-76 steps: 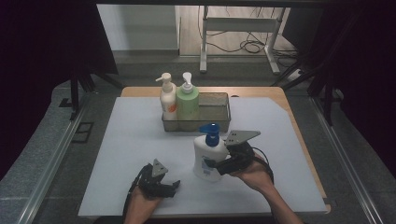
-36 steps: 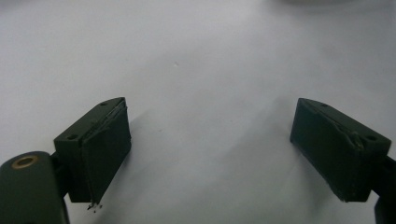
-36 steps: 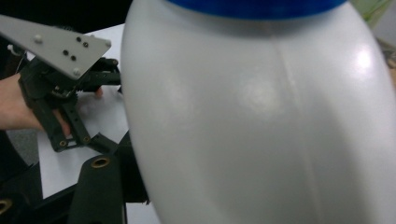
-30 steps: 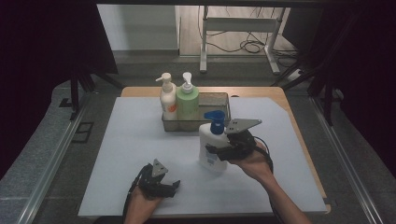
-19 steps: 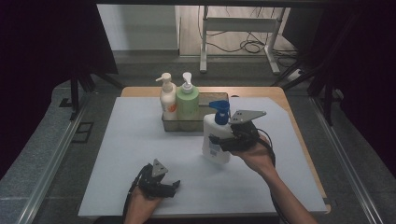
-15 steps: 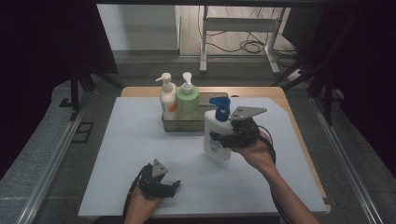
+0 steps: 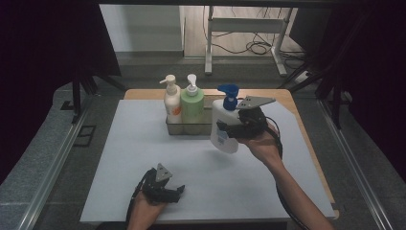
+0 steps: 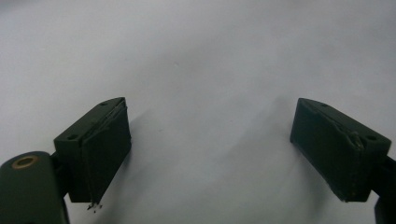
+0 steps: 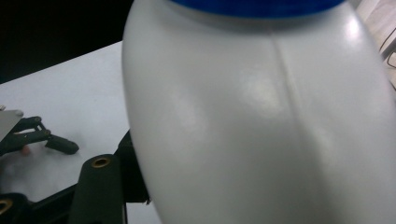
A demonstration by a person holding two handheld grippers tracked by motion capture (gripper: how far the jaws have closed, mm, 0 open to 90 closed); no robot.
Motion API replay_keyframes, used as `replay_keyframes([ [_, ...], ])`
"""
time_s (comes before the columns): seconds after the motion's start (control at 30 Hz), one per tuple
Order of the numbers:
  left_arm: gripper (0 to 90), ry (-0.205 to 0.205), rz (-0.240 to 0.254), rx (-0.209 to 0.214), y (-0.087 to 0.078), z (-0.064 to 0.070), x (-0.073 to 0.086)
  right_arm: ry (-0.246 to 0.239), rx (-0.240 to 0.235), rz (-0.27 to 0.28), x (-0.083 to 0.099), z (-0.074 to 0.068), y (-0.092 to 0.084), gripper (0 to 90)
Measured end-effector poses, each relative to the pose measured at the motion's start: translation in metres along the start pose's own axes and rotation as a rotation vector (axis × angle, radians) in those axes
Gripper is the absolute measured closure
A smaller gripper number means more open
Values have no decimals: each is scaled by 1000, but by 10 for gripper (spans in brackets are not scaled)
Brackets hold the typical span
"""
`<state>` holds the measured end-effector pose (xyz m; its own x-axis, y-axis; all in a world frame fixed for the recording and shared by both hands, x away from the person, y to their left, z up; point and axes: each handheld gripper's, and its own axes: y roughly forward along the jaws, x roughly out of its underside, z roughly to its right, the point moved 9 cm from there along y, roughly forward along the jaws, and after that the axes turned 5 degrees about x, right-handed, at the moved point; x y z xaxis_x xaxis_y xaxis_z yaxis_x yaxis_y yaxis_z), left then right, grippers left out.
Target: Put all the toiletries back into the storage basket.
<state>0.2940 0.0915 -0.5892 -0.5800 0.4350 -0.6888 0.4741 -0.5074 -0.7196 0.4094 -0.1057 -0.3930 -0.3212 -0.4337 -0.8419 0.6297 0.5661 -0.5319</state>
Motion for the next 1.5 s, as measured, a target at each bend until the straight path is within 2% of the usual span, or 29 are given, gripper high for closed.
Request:
replay_keyframes([
  [0.7, 117, 0, 0, -1, 0, 0, 0, 30, 82, 9, -25, 21, 10, 371],
  [1.5, 116, 1, -3, 3, 0, 0, 0, 58, 153, 16, -48, 40, 34, 371],
])
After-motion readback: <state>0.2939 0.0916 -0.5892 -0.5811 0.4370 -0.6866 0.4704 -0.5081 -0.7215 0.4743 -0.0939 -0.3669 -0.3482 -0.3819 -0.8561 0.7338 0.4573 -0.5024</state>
